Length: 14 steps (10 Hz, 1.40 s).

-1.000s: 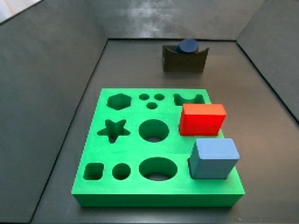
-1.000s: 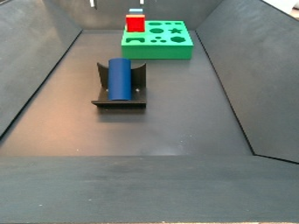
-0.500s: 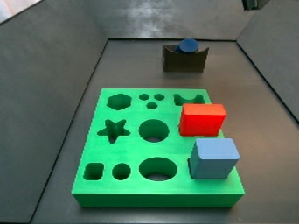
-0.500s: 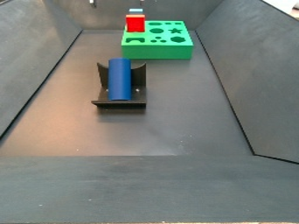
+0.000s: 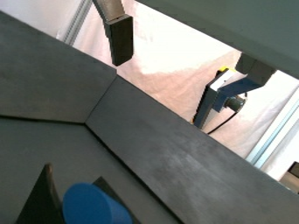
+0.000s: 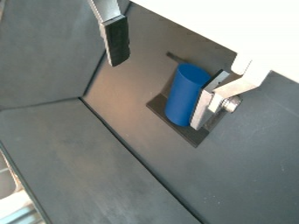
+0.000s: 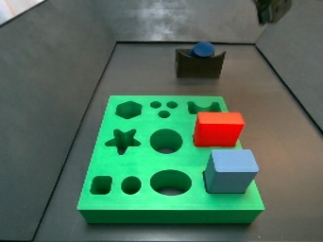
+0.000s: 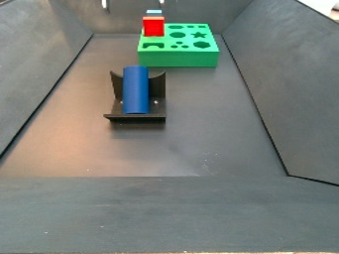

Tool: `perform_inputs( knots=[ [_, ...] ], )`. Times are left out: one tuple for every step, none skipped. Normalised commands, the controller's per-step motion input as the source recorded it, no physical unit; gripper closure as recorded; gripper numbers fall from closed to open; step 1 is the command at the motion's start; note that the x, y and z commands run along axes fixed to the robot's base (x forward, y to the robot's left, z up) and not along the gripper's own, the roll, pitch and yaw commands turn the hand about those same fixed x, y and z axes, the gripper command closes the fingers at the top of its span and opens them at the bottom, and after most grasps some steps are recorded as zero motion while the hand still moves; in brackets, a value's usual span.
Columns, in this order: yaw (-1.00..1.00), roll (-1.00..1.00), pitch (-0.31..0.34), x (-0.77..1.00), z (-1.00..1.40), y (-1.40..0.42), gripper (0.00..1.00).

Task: Pick up the oval object. Move up. Place the oval object on the fixture. Regrasp the oval object. Move to above the board. Insert the oval object.
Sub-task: Regrasp the oval object.

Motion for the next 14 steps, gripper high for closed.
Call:
perform_inputs(
  knots=[
    [0.22, 0.24, 0.035, 0.05, -1.00, 0.06, 0.00],
    [0.21, 0.22, 0.022, 0.06, -1.00, 0.05, 0.00],
    [0.17, 0.17, -0.011, 0.08, -1.00, 0.04, 0.00],
    [0.14, 0.15, -0.028, 0.10, -1.00, 0.04, 0.00],
    [0.12, 0.13, -0.042, 0.11, -1.00, 0.03, 0.00],
    [0.11, 0.12, -0.052, 0.11, -1.00, 0.03, 0.00],
    [0.07, 0.10, -0.066, 0.13, -1.00, 0.02, 0.00],
    [0.05, 0.09, -0.071, 0.13, -1.00, 0.01, 0.00],
    [0.03, 0.08, -0.069, 0.12, -0.92, 0.01, 0.00],
    [0.02, 0.08, -0.066, 0.11, -0.77, 0.00, 0.00],
    [0.01, 0.07, -0.058, 0.09, -0.62, 0.00, 0.00],
    [0.00, 0.07, -0.044, 0.08, -0.43, 0.00, 0.00],
    [-0.01, 0.07, -0.031, 0.08, -0.30, 0.00, 0.00],
    [-0.01, 0.06, -0.011, 0.03, -0.19, -0.01, 0.00]
  ],
)
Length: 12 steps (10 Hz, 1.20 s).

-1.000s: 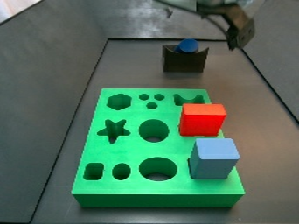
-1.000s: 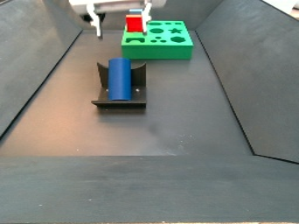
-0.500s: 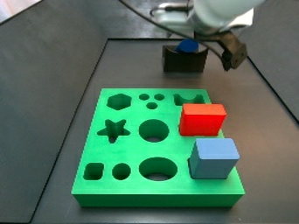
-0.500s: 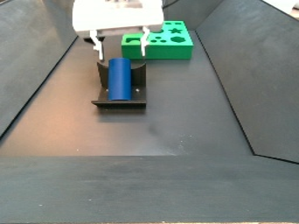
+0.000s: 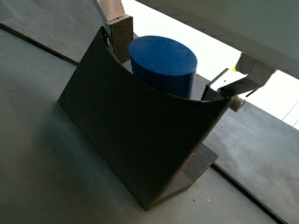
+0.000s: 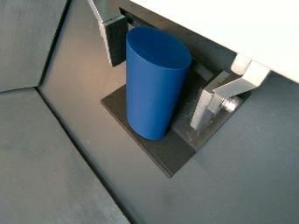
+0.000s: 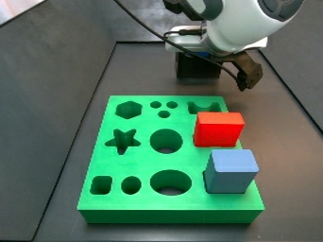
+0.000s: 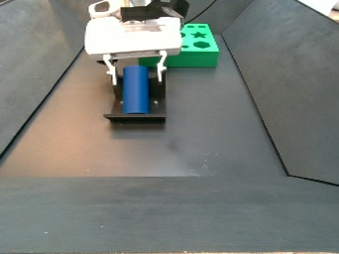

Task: Pick up the oval object. Move up. Place the oval object on the fixture. Regrasp the oval object. Move to above the board. Insert the oval object.
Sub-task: Regrasp the oval object, then move to above the board.

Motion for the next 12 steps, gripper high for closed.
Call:
perform_inputs(
  knots=[
    [-0.01, 0.07, -0.016, 0.01, -0.18, -0.02, 0.00],
    [-0.01, 0.06, -0.016, 0.01, -0.18, -0.02, 0.00],
    [-0.01, 0.06, -0.016, 0.01, -0.18, -0.02, 0.00],
    [-0.01, 0.06, -0.016, 0.01, -0.18, -0.02, 0.00],
    [0.00, 0.00, 0.000, 0.00, 0.00, 0.00, 1.00],
    [0.07, 0.05, 0.254, 0.12, 1.00, -0.10, 1.00],
    [0.07, 0.05, 0.255, 0.12, 1.00, -0.10, 1.00],
    [0.11, 0.02, 0.252, 0.11, 1.00, -0.10, 1.00],
    [0.14, 0.00, 0.241, 0.11, 1.00, -0.10, 1.00],
    [0.18, -0.01, 0.203, 0.11, 1.00, -0.09, 1.00],
    [0.20, -0.02, 0.179, 0.11, 1.00, -0.09, 1.00],
    [0.21, -0.02, 0.131, 0.11, 1.00, -0.09, 1.00]
  ],
)
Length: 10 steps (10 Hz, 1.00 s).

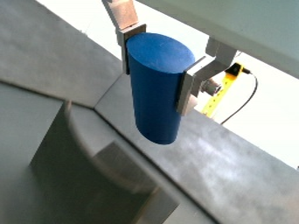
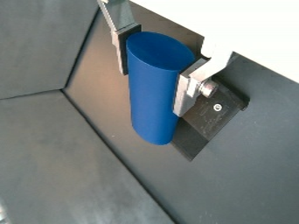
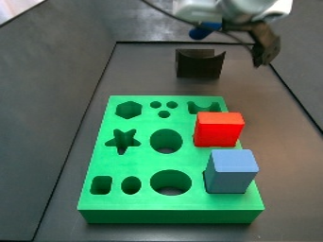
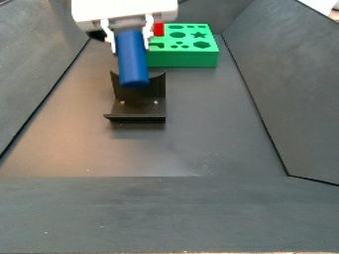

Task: Pick up the oval object. Move up. Place the oval object on the fixture. Regrasp the oval object. Move to above the board. Insert the oval object.
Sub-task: Move to above the board.

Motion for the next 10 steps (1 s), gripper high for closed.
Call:
perform_inputs(
  knots=[
    [0.21, -0.02, 0.093, 0.11, 1.00, -0.09, 1.00],
    [0.19, -0.02, 0.052, 0.10, 1.00, -0.08, 1.00],
    [0.17, -0.02, 0.026, 0.10, 1.00, -0.08, 1.00],
    [0.14, -0.02, 0.007, 0.10, 1.00, -0.07, 1.00],
    [0.12, -0.02, 0.003, 0.09, 1.00, -0.07, 1.00],
    [0.09, -0.02, 0.003, 0.08, 1.00, -0.06, 1.00],
    [0.06, -0.02, 0.012, 0.08, 0.97, -0.06, 1.00],
    [0.04, -0.03, 0.036, 0.05, 0.74, -0.04, 1.00],
    [0.03, -0.03, 0.045, 0.04, 0.64, -0.03, 1.00],
    [0.03, -0.04, 0.068, 0.02, 0.42, -0.02, 1.00]
  ],
)
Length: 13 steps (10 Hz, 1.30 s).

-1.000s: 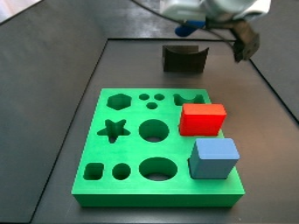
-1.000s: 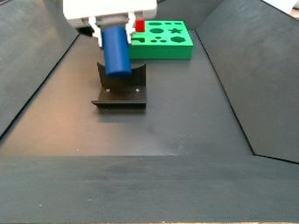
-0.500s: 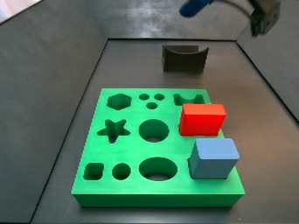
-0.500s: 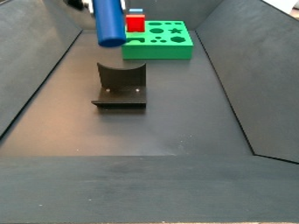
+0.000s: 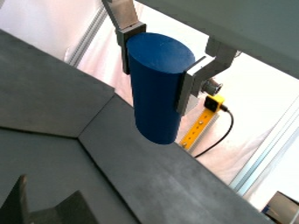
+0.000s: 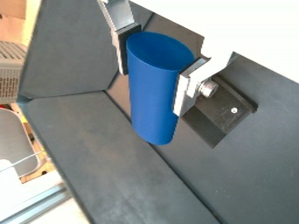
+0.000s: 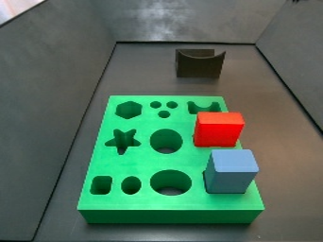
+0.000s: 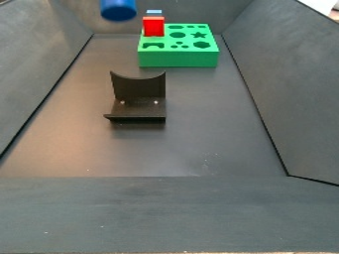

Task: Pick up the oval object. Move up. Place the oval object on the fixture. Regrasp the oval object. Move to above the board. Insert the oval object.
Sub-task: Move to above the board.

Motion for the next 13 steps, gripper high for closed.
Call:
perform_inputs(
  knots=[
    [0.03, -0.05, 0.085, 0.02, 0.26, -0.02, 1.00],
    [-0.12, -1.00, -0.089, -0.77, 0.31, -1.00, 1.00],
    [-0.12, -1.00, -0.092, -0.77, 0.29, -1.00, 1.00],
    [-0.12, -1.00, -0.117, -0.83, 0.32, -1.00, 1.00],
    [-0.12, -1.00, -0.125, -0.86, 0.29, -1.00, 1.00],
    [-0.13, -1.00, -0.135, -0.90, 0.30, -1.00, 1.00],
    [-0.13, -1.00, -0.133, -0.92, 0.31, -1.00, 1.00],
    [-0.14, -1.00, -0.136, -0.98, 0.32, -1.00, 1.00],
    [-0.15, -1.00, -0.144, -0.81, 0.25, -0.73, 1.00],
    [-0.15, -1.00, -0.144, -0.55, 0.15, -0.41, 1.00],
    [-0.16, -1.00, -0.139, -0.41, 0.10, -0.26, 1.00],
    [-0.16, -1.00, -0.126, -0.20, 0.04, -0.09, 1.00],
    [-0.16, -1.00, -0.119, -0.14, 0.03, -0.04, 1.00]
  ],
)
